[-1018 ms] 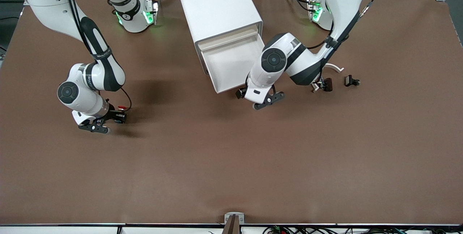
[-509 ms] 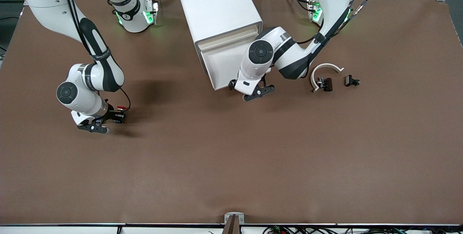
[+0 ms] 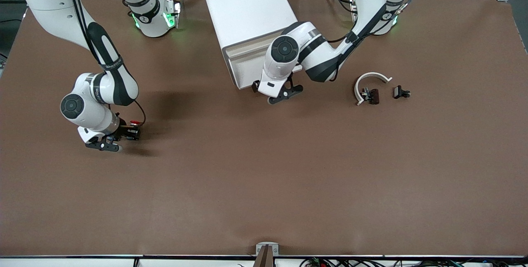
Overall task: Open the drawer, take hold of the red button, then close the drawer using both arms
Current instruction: 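Push the drawer in with the left gripper while the right gripper holds the button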
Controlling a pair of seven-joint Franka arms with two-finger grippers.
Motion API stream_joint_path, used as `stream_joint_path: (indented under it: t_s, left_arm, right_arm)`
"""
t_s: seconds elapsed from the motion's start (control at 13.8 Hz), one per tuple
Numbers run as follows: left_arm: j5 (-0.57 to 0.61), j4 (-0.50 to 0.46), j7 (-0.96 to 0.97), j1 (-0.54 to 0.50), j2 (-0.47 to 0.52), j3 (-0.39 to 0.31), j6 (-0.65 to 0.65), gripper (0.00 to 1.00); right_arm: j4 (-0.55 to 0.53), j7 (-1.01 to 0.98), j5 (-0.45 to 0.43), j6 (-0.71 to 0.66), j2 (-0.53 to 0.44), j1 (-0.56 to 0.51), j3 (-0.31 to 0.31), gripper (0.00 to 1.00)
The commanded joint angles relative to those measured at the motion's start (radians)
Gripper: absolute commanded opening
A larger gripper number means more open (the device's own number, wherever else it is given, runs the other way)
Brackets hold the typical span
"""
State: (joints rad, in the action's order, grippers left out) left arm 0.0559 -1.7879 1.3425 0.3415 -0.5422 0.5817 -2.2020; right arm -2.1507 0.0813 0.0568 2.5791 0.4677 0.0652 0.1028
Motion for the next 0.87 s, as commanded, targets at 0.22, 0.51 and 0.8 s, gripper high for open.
stream_joint_path:
  t_s: [0.22, 0.51, 0.8]
  left_arm:
    - [-0.090, -0.010, 0.027, 0.001, -0.011, 0.032, -0.002, 1.00]
    - [-0.133, -0.007, 0.029, 0.001, -0.028, 0.044, 0.021, 1.00]
    - [-0.206, -0.004, 0.029, 0.001, -0.042, 0.046, 0.027, 1.00]
  right_arm:
    - [0.002, -0.006, 0.005, 0.001, -0.006, -0.018, -0.018, 1.00]
    - [0.069, -0.014, 0.005, -0.119, -0.032, -0.011, -0.018, 1.00]
    - [0.279, -0.021, -0.002, -0.466, -0.070, -0.021, -0.015, 1.00]
